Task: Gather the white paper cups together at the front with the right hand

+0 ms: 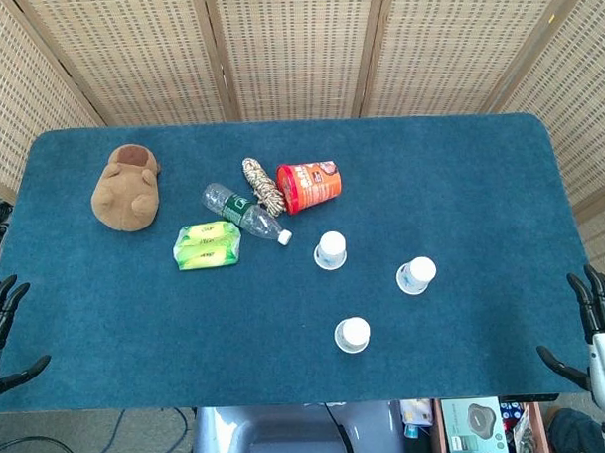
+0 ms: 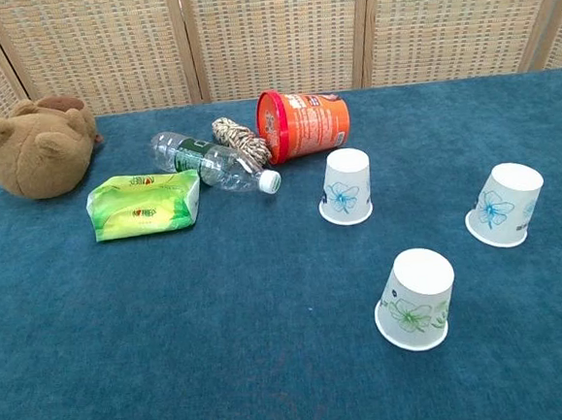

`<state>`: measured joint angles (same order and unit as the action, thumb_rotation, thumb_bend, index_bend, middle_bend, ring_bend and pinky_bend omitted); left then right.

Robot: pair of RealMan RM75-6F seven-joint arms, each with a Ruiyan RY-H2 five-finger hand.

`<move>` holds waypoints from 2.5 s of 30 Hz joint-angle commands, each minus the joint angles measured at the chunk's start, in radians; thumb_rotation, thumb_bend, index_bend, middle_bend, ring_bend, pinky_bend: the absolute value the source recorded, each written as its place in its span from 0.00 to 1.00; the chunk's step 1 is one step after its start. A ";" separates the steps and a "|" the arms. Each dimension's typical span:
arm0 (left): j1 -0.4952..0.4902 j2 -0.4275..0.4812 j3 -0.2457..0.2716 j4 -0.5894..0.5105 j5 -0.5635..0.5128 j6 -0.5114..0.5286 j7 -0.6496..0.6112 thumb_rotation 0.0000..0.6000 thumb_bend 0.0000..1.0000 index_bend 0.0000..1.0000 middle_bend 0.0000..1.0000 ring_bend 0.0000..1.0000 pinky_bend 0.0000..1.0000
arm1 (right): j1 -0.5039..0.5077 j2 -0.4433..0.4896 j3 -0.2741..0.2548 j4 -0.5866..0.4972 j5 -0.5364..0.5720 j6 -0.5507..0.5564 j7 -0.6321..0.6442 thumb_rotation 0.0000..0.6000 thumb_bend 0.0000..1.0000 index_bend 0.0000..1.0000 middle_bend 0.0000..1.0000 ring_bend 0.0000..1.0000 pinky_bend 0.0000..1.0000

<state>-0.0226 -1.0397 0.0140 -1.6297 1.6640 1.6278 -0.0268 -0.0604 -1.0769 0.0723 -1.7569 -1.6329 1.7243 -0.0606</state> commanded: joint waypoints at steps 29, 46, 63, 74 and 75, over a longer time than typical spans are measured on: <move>-0.042 -0.047 -0.035 0.010 -0.094 -0.101 0.085 1.00 0.17 0.00 0.00 0.00 0.00 | 0.522 -0.077 0.133 0.110 0.213 -0.765 0.053 1.00 0.08 0.08 0.14 0.01 0.07; -0.056 -0.036 -0.044 0.007 -0.135 -0.140 0.076 1.00 0.17 0.00 0.00 0.00 0.00 | 0.644 -0.287 0.114 0.314 0.430 -0.862 -0.196 1.00 0.20 0.19 0.32 0.20 0.30; -0.060 -0.029 -0.040 -0.003 -0.137 -0.145 0.074 1.00 0.17 0.00 0.00 0.00 0.00 | 0.656 -0.306 0.093 0.344 0.453 -0.824 -0.205 1.00 0.43 0.45 0.57 0.45 0.56; -0.056 -0.023 -0.029 -0.010 -0.117 -0.134 0.072 1.00 0.17 0.00 0.00 0.00 0.00 | 0.543 -0.096 -0.018 0.121 0.185 -0.634 -0.131 1.00 0.44 0.45 0.56 0.45 0.56; -0.055 -0.023 -0.029 -0.010 -0.115 -0.133 0.072 1.00 0.17 0.00 0.00 0.00 0.00 | 0.531 -0.084 -0.032 0.111 0.162 -0.617 -0.127 1.00 0.44 0.45 0.56 0.45 0.56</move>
<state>-0.0782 -1.0627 -0.0149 -1.6397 1.5479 1.4941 0.0453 0.5104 -1.2104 0.0836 -1.5997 -1.4094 1.0553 -0.2050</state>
